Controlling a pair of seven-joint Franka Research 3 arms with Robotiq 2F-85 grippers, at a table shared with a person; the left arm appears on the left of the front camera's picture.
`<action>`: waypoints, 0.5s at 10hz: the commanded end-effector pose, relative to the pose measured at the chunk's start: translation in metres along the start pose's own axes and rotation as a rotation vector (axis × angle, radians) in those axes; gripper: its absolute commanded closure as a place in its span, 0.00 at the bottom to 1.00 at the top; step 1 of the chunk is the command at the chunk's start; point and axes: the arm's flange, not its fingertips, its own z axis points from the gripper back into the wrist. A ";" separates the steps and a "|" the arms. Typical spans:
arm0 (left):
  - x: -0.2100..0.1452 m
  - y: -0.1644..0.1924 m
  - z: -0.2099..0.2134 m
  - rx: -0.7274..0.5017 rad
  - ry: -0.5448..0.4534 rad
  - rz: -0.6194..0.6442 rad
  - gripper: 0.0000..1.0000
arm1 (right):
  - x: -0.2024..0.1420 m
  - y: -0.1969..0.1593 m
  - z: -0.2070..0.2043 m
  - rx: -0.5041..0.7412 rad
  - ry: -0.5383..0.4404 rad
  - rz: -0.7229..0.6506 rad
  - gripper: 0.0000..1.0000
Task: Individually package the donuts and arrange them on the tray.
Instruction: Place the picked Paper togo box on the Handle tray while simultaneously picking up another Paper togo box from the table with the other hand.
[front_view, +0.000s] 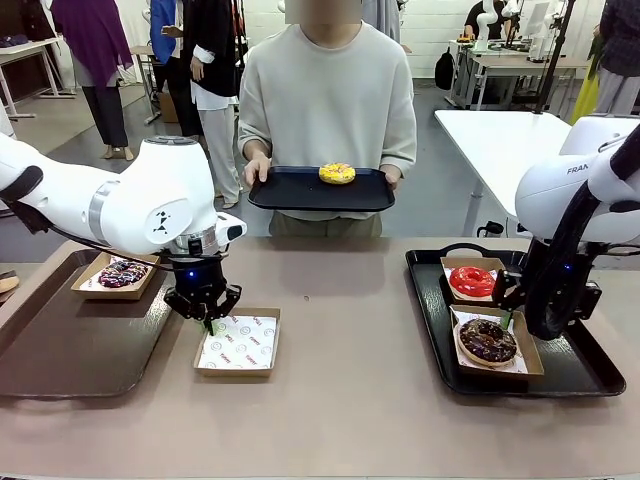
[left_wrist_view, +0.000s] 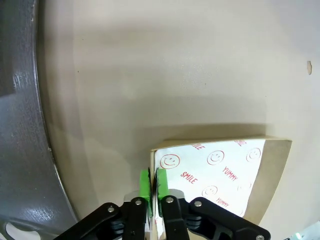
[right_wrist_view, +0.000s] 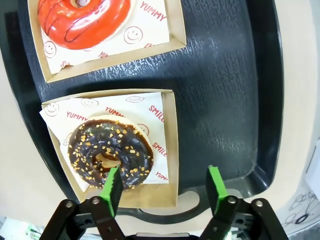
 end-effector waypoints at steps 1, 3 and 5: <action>-0.005 0.003 0.002 -0.010 0.004 0.027 1.00 | 0.003 0.000 0.001 0.019 0.017 0.007 0.00; -0.005 0.005 0.004 -0.005 0.005 0.032 1.00 | 0.002 -0.002 0.002 0.024 0.015 0.005 0.00; -0.004 0.005 0.006 0.004 0.010 0.035 1.00 | -0.003 -0.006 0.008 0.037 0.000 0.008 0.00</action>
